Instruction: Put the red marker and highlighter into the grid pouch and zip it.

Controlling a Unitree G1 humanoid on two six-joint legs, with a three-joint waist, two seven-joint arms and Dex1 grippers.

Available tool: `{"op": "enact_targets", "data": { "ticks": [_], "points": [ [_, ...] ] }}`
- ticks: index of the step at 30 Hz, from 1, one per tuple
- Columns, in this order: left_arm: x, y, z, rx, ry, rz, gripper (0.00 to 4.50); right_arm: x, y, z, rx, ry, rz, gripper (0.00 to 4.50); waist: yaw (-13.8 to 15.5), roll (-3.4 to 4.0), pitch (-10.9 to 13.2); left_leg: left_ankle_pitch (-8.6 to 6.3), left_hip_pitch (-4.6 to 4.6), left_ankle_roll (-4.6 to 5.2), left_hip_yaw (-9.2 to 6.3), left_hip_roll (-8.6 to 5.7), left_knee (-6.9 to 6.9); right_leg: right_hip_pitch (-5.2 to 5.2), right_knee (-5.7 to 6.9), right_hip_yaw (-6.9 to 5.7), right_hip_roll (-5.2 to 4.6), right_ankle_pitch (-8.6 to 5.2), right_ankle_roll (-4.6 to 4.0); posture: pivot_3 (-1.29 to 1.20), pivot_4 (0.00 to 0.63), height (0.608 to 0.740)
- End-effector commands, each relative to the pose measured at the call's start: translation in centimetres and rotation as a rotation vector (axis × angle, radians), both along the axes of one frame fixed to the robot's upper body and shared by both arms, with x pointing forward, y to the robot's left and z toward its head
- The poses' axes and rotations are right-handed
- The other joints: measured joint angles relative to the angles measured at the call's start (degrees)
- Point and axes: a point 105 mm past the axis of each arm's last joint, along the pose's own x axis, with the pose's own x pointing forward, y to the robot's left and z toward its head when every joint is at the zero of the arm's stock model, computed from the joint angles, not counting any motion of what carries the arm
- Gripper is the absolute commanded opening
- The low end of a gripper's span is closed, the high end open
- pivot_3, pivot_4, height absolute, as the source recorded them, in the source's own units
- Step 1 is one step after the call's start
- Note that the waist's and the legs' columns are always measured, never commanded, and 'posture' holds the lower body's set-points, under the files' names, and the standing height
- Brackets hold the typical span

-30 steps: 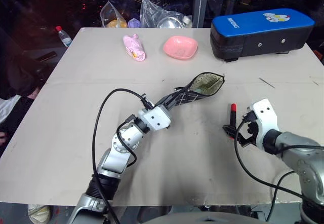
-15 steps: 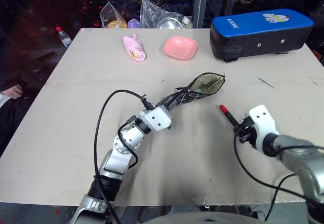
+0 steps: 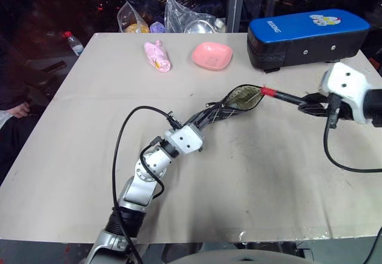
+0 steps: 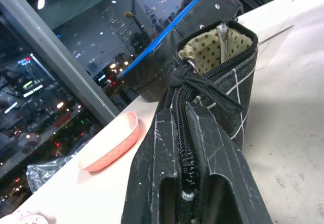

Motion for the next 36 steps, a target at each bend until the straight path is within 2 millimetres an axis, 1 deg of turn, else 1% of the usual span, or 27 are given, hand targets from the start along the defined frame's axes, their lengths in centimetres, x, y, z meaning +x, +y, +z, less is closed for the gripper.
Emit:
{"op": "enact_targets", "data": {
  "ticks": [1,3,7,9,13,16,18,20,23,24,25,27,28,29,30,31,32,34,36],
  "points": [
    [-0.4,-0.7,1.2,-0.010,-0.052,-0.032,0.00,0.5,1.1,0.9,-0.134,-0.084,0.131,0.27,0.10,0.00,0.00,0.00,-0.01,0.00,-0.01,0.00,0.01,0.00,-0.01,0.00,0.00,0.00,0.00,0.00,0.150,0.728],
    [-0.5,-1.0,1.2,-0.006,-0.052,-0.041,0.00,1.2,2.0,0.6,-0.170,-0.112,0.183,0.27,0.15,-0.01,0.00,0.00,-0.03,0.00,-0.01,-0.01,0.03,-0.02,-0.01,-0.01,-0.02,0.00,0.00,0.00,0.150,0.728],
    [-0.5,-1.5,0.8,0.009,-0.054,-0.052,0.00,3.0,3.4,-1.1,-0.282,-0.140,0.248,0.27,0.16,-0.01,0.00,0.00,-0.03,-0.02,-0.01,-0.01,0.04,-0.02,-0.01,0.00,-0.03,0.01,0.00,0.00,0.150,0.728],
    [-0.5,-1.5,0.8,0.008,-0.055,-0.050,0.00,4.0,4.1,-1.1,-0.328,-0.187,0.275,0.27,0.10,0.00,0.02,0.00,-0.06,-0.02,-0.03,-0.02,0.04,-0.05,-0.01,0.00,-0.03,0.01,0.00,0.00,0.150,0.728],
    [-0.4,-1.5,0.9,0.011,-0.062,-0.050,0.00,4.7,5.5,-1.1,-0.387,-0.237,0.344,0.27,0.12,0.03,0.03,0.01,-0.08,-0.03,-0.03,-0.04,0.03,-0.09,0.01,0.01,-0.03,0.01,0.00,0.00,0.150,0.728],
    [-0.4,-1.7,0.7,0.016,-0.067,-0.052,0.00,5.2,7.6,-0.8,-0.393,-0.315,0.415,0.27,0.07,0.03,0.03,0.01,-0.06,-0.04,-0.04,-0.05,0.02,-0.09,0.01,0.00,-0.03,0.01,-0.01,0.00,0.150,0.728],
    [-0.4,-1.7,0.7,0.000,-0.062,-0.049,0.00,5.4,8.9,-1.2,-0.399,-0.350,0.476,0.27,0.05,0.03,0.03,0.01,-0.06,-0.04,-0.04,-0.05,0.02,-0.09,0.02,0.00,-0.03,0.01,-0.01,0.00,0.150,0.728],
    [-0.4,-1.6,0.7,-0.024,-0.052,-0.042,0.00,5.5,9.5,-1.8,-0.404,-0.348,0.517,0.27,0.06,0.04,0.03,0.01,-0.06,-0.04,-0.05,-0.08,0.02,-0.09,0.04,0.00,-0.03,0.01,-0.01,0.00,0.150,0.728],
    [-0.3,-1.7,0.6,-0.014,-0.054,-0.047,0.00,6.5,10.5,-2.0,-0.398,-0.392,0.562,0.27,0.12,0.04,0.03,0.02,-0.06,-0.06,-0.06,-0.12,0.02,-0.09,0.04,0.00,-0.04,0.02,0.00,0.00,0.150,0.728],
    [-0.2,-1.7,0.6,-0.012,-0.054,-0.047,0.00,6.7,10.6,-2.0,-0.397,-0.397,0.567,1.31,0.11,0.04,0.03,0.05,-0.06,-0.11,-0.05,-0.14,0.02,-0.09,0.05,0.01,-0.04,0.02,0.00,0.00,0.150,0.728],
    [-0.1,-1.7,0.8,-0.013,-0.057,-0.045,0.00,6.7,10.5,-2.1,-0.390,-0.385,0.576,1.72,0.12,0.04,0.03,0.05,-0.06,-0.10,-0.06,-0.14,0.02,-0.09,0.06,0.01,-0.04,0.02,0.00,0.00,0.150,0.728],
    [0.0,-1.6,0.9,-0.017,-0.061,-0.040,0.00,6.9,10.4,-1.7,-0.368,-0.401,0.580,2.73,0.16,0.04,0.03,0.05,-0.05,-0.11,-0.08,-0.15,0.02,-0.09,0.07,-0.01,-0.04,0.02,0.00,0.00,0.150,0.728],
    [0.0,-1.6,1.0,-0.018,-0.062,-0.039,0.00,6.9,10.5,-1.4,-0.349,-0.420,0.583,3.09,0.15,0.04,0.03,0.06,-0.05,-0.12,-0.09,-0.15,0.02,-0.08,0.07,-0.01,-0.04,0.02,0.00,0.00,0.150,0.728],
    [0.0,-1.6,1.0,-0.018,-0.062,-0.038,0.00,7.0,10.2,-1.0,-0.308,-0.411,0.551,3.66,0.12,0.04,0.03,0.06,-0.06,-0.12,-0.09,-0.15,0.02,-0.09,0.07,-0.01,-0.04,0.02,0.00,0.00,0.150,0.728],
    [0.0,-1.6,1.0,-0.018,-0.062,-0.038,0.00,7.0,9.8,-0.6,-0.271,-0.398,0.523,4.09,0.09,0.05,0.04,0.06,-0.06,-0.12,-0.08,-0.16,0.02,-0.09,0.07,0.00,-0.04,0.02,0.00,0.00,0.150,0.728],
    [-0.1,-1.6,1.0,-0.018,-0.062,-0.037,0.00,7.0,9.5,-0.3,-0.247,-0.385,0.504,4.42,0.09,0.05,0.04,0.05,-0.06,-0.11,-0.08,-0.16,0.01,-0.09,0.07,0.00,-0.04,0.02,0.00,0.00,0.150,0.728],
    [-0.1,-1.5,1.0,-0.018,-0.061,-0.034,0.00,6.5,9.0,0.4,-0.180,-0.334,0.471,4.42,0.10,0.05,0.04,0.05,-0.05,-0.11,-0.09,-0.15,0.01,-0.09,0.08,0.00,-0.04,0.02,0.00,0.00,0.150,0.728],
    [-0.1,-1.3,1.0,-0.019,-0.060,-0.030,0.00,5.5,8.6,1.4,-0.085,-0.264,0.445,4.42,0.23,0.05,0.04,0.04,-0.06,-0.09,-0.13,-0.15,0.01,-0.09,0.08,-0.01,-0.04,0.02,-0.01,0.00,0.150,0.728],
    [-0.1,-1.2,0.8,-0.020,-0.056,-0.027,0.00,4.1,9.2,3.1,0.130,-0.188,0.402,4.42,0.16,0.05,0.04,0.01,-0.07,-0.04,-0.12,-0.15,0.01,-0.09,0.08,-0.01,-0.10,0.02,-0.01,0.00,0.150,0.728]
  ]
}}
